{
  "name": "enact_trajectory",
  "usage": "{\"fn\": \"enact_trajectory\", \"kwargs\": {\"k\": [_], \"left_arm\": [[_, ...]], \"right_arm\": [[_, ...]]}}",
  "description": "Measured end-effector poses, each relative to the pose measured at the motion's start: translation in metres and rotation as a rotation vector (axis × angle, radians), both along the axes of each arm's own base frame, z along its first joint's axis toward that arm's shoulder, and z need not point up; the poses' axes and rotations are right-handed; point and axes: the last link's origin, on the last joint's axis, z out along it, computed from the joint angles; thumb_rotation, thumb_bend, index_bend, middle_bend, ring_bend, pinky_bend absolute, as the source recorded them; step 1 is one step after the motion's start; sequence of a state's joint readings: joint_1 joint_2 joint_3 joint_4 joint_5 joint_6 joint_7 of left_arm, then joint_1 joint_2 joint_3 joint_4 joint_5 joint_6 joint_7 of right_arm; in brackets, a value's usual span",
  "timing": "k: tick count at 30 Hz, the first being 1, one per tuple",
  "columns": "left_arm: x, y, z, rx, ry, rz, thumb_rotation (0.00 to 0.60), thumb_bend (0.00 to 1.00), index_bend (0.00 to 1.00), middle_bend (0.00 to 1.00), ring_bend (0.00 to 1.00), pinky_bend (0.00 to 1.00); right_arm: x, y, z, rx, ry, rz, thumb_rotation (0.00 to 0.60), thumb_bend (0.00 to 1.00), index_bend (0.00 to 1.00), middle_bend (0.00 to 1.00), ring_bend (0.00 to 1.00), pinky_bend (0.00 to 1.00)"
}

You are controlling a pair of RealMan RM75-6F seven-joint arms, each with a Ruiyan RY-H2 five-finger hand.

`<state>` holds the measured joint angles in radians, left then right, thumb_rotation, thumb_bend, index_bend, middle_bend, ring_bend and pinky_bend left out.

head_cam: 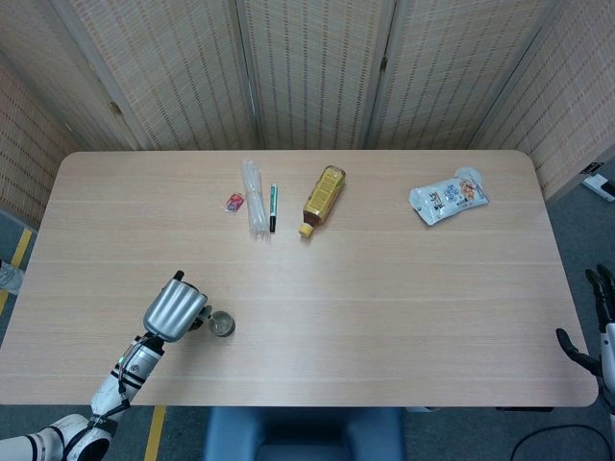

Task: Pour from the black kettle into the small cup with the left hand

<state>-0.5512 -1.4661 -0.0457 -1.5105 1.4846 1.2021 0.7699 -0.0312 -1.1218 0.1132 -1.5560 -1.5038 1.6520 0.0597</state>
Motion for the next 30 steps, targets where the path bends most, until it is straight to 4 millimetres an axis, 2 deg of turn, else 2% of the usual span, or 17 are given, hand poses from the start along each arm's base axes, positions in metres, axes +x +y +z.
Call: {"fn": "enact_trajectory", "kwargs": {"k": [16,30], "left_arm": [[0.0008,0.0013,-0.0004,-0.025,-0.086,0.017,0.431,0.67,1.0,1.0,0.97,0.55],[-0.0012,0.0053,0.0007,-0.174,-0.346,0.136,0.425,0.67,1.0,1.0,0.95,0.53]], "right_arm": [[-0.0022,-0.0012,-0.0009,0.003,-0.001,-0.01,0.6,0.29,0.0,0.09,0.21,0.01],[-0.0024,-0.0045,-0.0028,0.007,0.0,-0.017,0.6,0.29,0.0,0.09,0.21,0.01]]}}
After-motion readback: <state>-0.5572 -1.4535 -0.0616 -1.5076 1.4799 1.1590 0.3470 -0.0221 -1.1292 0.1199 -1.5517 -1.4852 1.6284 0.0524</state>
